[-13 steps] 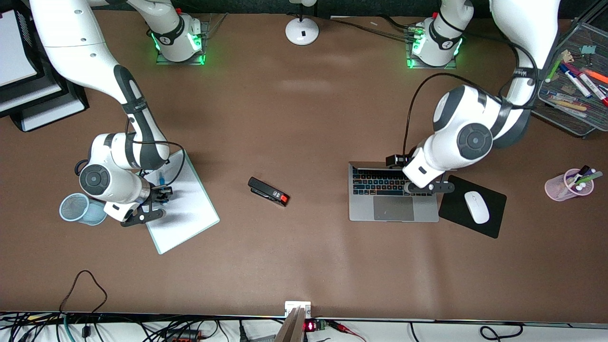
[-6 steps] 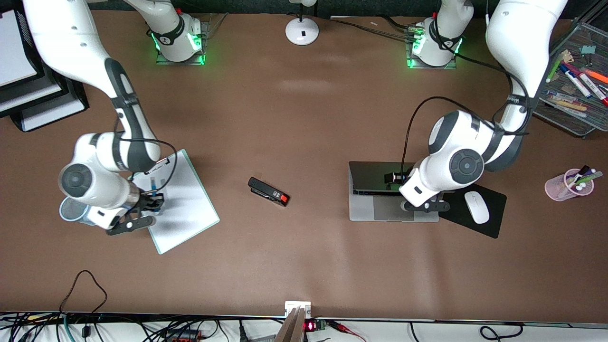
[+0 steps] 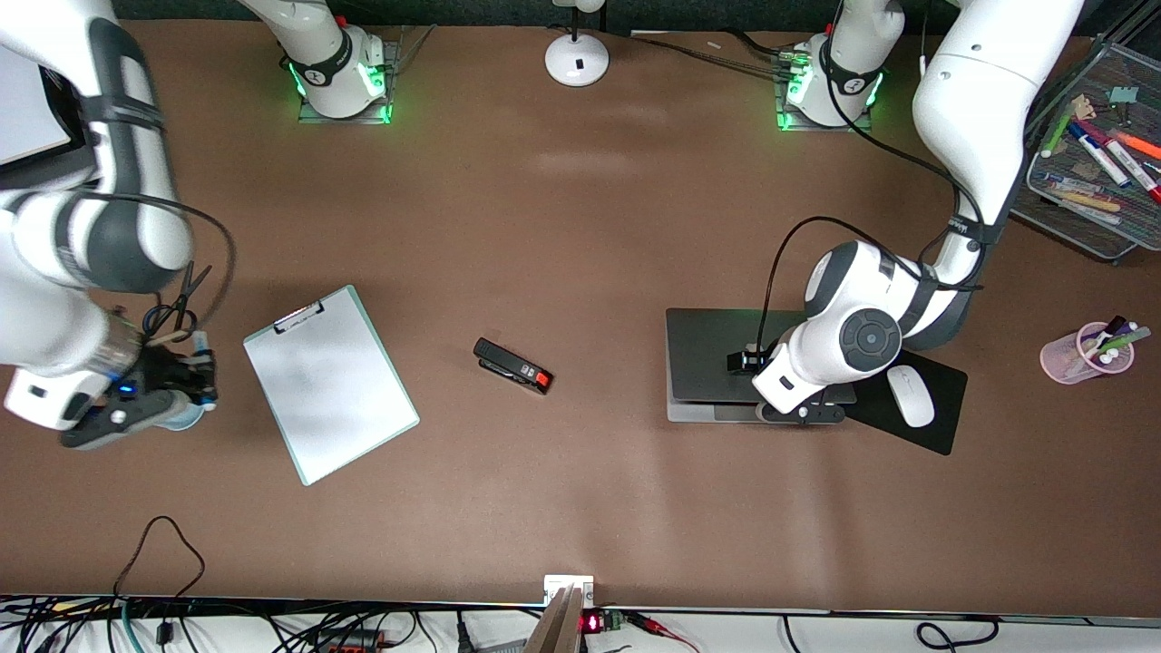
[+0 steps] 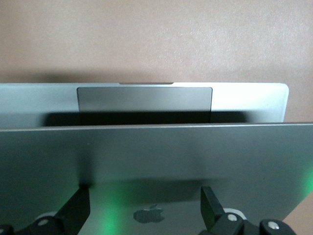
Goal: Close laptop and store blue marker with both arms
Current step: 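Push the laptop lid shut with the left gripper while the right gripper lifts the marker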
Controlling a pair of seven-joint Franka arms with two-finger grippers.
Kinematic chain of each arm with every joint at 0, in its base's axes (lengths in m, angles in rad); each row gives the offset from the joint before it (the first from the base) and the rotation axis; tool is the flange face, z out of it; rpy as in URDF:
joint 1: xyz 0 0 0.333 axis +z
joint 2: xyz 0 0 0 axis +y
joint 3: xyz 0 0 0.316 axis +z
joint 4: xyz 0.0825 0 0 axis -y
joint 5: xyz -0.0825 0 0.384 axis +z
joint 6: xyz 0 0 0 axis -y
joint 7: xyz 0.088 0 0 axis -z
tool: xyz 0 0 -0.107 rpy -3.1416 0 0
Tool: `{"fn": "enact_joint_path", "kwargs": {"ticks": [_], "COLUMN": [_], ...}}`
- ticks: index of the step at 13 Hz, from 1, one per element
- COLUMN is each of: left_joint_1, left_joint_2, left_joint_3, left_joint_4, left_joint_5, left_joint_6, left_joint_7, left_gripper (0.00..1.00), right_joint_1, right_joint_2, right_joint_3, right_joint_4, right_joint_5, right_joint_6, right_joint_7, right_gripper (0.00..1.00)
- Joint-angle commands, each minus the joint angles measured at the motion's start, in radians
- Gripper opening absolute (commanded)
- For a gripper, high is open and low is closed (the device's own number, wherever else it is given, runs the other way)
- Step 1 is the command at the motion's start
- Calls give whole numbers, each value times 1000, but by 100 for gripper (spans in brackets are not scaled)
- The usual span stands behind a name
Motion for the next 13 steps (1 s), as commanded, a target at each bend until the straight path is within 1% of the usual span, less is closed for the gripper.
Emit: {"fn": "enact_joint_path", "kwargs": {"ticks": [1, 2, 3, 5, 6, 8, 10, 11, 13], "left_joint_1": [-17, -17, -17, -17, -17, -17, -15, -9, 5], "left_joint_2": [30, 44, 54, 73, 77, 82, 79, 71, 47], "left_joint_3": [4, 4, 4, 4, 4, 4, 4, 2, 1], "left_joint_4": [31, 32, 32, 31, 32, 34, 67, 69, 71], "left_joint_5": [79, 111, 119, 121, 119, 119, 121, 121, 119], "left_joint_6": [15, 15, 26, 99, 101, 102, 96, 95, 93], "left_joint_7": [-6, -11, -14, -14, -14, -12, -12, -14, -12], "left_gripper": [100, 100, 100, 100, 100, 100, 100, 100, 100], "right_joint_1": [-54, -77, -91, -122, -137, -186, -242, -262, -303], "right_joint_2": [-20, -24, -27, -41, -41, -41, -40, -38, -28], "right_joint_3": [7, 8, 7, 7, 5, 5, 7, 8, 7], "right_joint_4": [-2, 0, 0, 0, 1, 6, 6, 6, 6], "right_joint_5": [101, 158, 202, 268, 299, 396, 538, 586, 666], "right_joint_6": [-7, -9, -7, -9, -9, -10, -10, -14, -78], "right_joint_7": [-237, -332, -421, -582, -658, -829, -1026, -1110, -1229], "right_gripper": [1, 1, 1, 1, 1, 1, 1, 1, 1]}}
